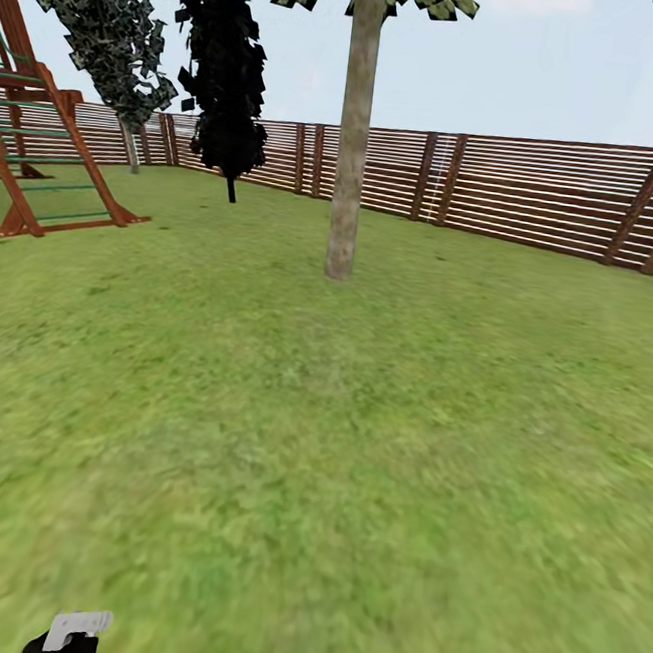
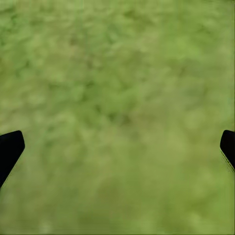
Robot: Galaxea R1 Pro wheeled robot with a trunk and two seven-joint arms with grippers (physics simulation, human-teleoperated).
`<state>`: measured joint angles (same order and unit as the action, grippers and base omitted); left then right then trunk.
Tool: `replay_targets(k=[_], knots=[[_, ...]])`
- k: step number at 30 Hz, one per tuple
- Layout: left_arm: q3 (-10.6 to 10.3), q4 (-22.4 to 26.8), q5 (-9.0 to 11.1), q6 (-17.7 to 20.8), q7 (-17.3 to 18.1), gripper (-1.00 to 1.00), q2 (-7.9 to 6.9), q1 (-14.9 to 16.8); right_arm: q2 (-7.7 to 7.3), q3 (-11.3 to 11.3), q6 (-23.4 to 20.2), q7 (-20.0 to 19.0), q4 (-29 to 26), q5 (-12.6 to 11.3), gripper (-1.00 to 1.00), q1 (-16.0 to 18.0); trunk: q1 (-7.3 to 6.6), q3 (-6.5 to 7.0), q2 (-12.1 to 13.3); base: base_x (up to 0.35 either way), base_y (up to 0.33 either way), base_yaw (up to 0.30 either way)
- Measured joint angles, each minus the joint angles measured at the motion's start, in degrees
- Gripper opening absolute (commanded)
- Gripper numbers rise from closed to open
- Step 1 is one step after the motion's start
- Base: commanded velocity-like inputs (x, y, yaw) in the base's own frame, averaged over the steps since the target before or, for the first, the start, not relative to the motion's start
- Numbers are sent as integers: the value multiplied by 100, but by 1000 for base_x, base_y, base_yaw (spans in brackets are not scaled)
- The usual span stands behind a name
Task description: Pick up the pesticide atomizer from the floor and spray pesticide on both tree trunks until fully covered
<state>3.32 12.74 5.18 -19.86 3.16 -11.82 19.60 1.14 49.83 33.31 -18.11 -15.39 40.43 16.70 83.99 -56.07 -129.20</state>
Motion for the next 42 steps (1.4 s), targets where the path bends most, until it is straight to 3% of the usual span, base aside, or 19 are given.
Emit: replay_targets(k=[42], knots=[[1, 0, -9, 0, 0, -100, -3, 0, 0, 0, 0, 0, 1, 0, 100, 0, 0, 0, 0, 339, 0, 0]])
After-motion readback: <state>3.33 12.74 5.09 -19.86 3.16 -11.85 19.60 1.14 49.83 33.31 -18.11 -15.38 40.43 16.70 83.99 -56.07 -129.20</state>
